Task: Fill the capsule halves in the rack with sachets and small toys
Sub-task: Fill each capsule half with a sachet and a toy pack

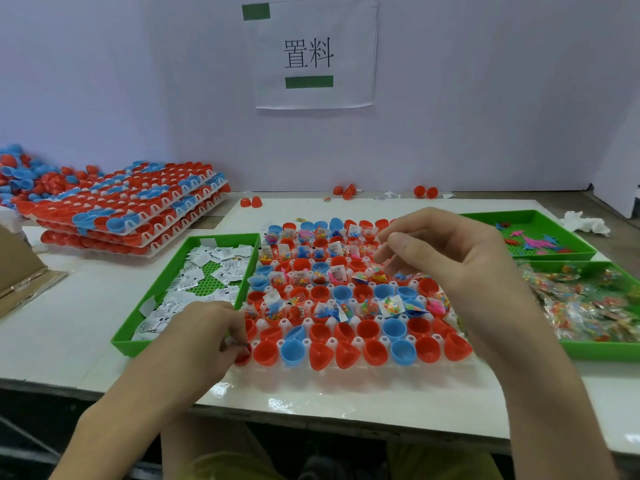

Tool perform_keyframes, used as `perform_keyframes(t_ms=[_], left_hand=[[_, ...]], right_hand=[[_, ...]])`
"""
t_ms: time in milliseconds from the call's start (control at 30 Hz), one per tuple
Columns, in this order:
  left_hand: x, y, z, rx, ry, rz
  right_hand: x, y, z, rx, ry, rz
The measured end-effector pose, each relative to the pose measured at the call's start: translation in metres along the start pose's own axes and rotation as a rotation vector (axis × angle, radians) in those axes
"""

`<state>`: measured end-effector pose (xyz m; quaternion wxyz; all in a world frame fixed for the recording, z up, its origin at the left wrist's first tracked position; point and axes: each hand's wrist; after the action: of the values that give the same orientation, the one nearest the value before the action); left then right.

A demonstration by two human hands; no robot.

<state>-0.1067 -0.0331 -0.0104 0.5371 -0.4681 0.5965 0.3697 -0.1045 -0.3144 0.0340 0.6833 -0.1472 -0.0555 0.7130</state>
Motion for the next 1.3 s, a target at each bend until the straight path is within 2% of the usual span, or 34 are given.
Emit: perform_keyframes(t_ms=[167, 433, 533, 600, 700, 767, 800, 867, 933, 1033, 1300], left_hand=[[-0.003, 0.004, 0.004, 0.012, 0.035, -0.024], [-0.007, 0.006, 0.013, 0.067, 0.08, -0.036], [-0.006, 0.01, 0.023, 0.09, 0.11, -0.065], [-0.008, 0.01, 0.031, 0.119, 0.139, -0.161], [-0.012, 0.0, 0.052, 0.085, 0.144, -0.361], [-0.008, -0.011, 0.071, -0.028, 0.126, -0.379], [-0.004, -0.016, 0.078, -0.096, 0.123, -0.326], [0.006, -0.025, 0.086, -0.183, 0.2, -0.216], [0.019, -0.028, 0.088, -0.201, 0.297, -0.191], [0.027, -0.031, 0.089, -0.24, 0.377, -0.291], [0.029, -0.031, 0.093, -0.362, 0.432, -0.422]], right_hand=[[-0.025, -0.002, -0.008, -0.009, -0.038, -0.085], [-0.09, -0.014, -0.055, 0.134, 0.032, -0.502], [-0.102, -0.016, -0.072, 0.186, 0.18, -0.631], [-0.107, -0.016, -0.082, 0.249, 0.363, -0.606], [-0.107, -0.018, -0.095, 0.443, 0.525, -0.397], [-0.102, -0.02, -0.101, 0.499, 0.568, -0.31], [-0.099, -0.022, -0.103, 0.499, 0.584, -0.304], [-0.096, -0.023, -0.106, 0.489, 0.593, -0.314], [-0.095, -0.024, -0.107, 0.483, 0.588, -0.323], [-0.097, -0.023, -0.11, 0.445, 0.583, -0.387], [-0.09, -0.03, -0.105, 0.34, 0.449, -0.619]])
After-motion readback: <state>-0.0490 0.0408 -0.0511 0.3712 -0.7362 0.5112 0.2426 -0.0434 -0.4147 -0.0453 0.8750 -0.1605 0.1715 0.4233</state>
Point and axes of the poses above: each hand's wrist, its own y-axis away from the middle knuckle, its own x-axis out of the palm, z = x × y, and after that the axes turned 9 degrees about x, right-handed
